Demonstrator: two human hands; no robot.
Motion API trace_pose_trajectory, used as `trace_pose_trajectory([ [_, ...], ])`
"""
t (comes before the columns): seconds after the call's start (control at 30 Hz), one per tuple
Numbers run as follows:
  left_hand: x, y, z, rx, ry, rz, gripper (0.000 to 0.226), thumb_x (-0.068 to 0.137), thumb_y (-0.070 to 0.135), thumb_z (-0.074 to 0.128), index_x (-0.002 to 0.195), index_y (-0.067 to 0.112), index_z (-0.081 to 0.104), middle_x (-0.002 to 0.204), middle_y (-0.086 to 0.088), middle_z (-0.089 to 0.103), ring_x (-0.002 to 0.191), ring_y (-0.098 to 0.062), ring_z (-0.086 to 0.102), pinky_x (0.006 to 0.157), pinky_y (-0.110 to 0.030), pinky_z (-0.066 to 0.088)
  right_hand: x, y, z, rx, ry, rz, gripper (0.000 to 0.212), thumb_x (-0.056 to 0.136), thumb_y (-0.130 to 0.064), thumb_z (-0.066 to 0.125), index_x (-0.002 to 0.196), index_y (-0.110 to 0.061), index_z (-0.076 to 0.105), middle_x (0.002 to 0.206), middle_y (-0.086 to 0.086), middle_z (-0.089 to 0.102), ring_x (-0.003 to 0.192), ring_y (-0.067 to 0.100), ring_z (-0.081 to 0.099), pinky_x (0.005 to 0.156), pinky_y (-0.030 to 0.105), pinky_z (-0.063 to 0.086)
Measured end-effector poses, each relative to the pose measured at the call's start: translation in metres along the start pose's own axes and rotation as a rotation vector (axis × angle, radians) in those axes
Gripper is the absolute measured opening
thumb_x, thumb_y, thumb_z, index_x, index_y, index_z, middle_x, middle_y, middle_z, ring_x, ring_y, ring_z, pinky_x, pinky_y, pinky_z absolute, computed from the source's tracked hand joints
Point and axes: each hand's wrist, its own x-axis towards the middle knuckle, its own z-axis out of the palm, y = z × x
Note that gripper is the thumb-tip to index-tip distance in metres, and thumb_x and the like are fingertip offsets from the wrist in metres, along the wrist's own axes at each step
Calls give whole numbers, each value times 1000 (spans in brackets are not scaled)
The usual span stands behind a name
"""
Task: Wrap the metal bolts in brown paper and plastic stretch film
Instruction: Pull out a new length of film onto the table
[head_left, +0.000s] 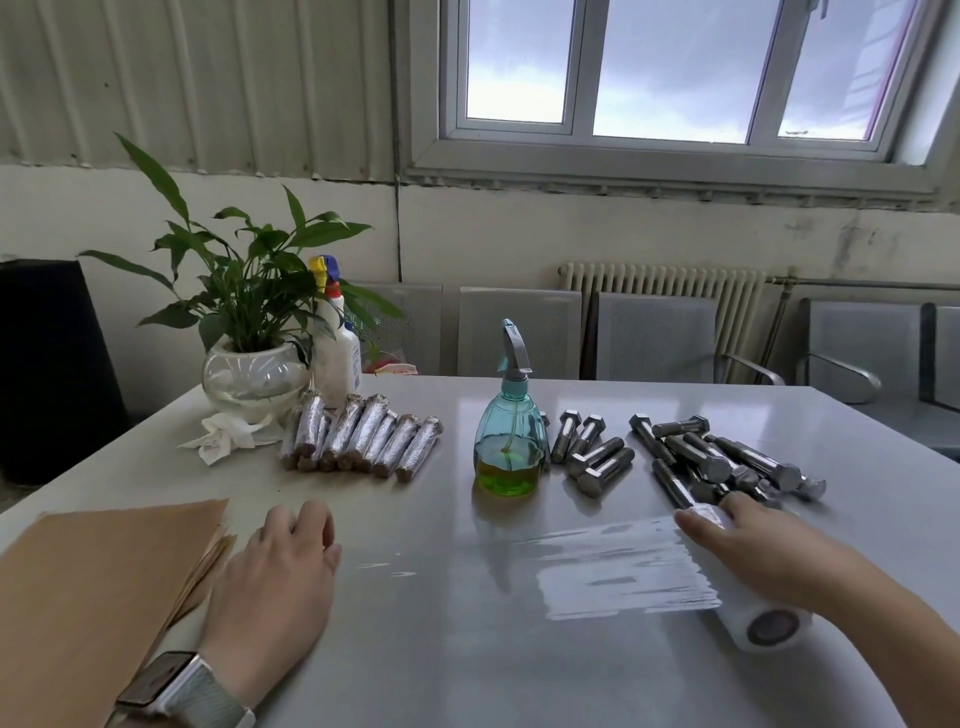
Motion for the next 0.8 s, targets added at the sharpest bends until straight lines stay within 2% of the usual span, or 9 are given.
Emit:
trace_pose_trajectory([
  [0.17,0,-3,0,-53,-12,70,15,83,19,64,89,28,52,79,4,38,75,-24,57,61,-34,40,1,1,-2,-18,-3,-7,52,85,-75,32,102,-27,42,122,8,62,112,27,55,93,40,44],
  [0.3,1,-2,0,5,0,104,19,76,18,68,77,30,54,75,6,39,67,-21,55,57,-31,32,1,1,-1,-30,9,-4,64,84,-76,31,118,-24,47,126,7,61,115,27,54,94,40,44],
  [0.53,-3,3,-5,36,24,131,22,73,14,72,74,30,57,74,6,45,65,-22,55,58,-32,35,2,3,-1,-61,41,-2,59,82,-80,27,104,-28,45,126,8,61,115,29,54,94,41,44],
  [0.6,-4,4,-6,38,19,138,22,71,15,75,73,29,58,73,5,47,65,-24,56,58,-33,37,4,4,-1,-69,42,0,58,86,-75,21,108,-28,47,127,8,59,117,29,53,95,43,43],
  [0.7,-4,4,-7,28,42,141,16,74,19,71,74,29,59,74,5,49,68,-24,58,59,-34,39,7,4,0,-126,19,-28,54,94,-59,15,124,-28,47,131,8,55,120,30,50,98,44,40],
  [0.8,-4,2,-5,8,64,155,6,76,25,60,74,30,58,73,7,48,69,-23,58,59,-33,38,7,2,1,-144,34,-31,42,98,-52,19,115,-28,49,131,9,55,119,29,50,98,43,40],
])
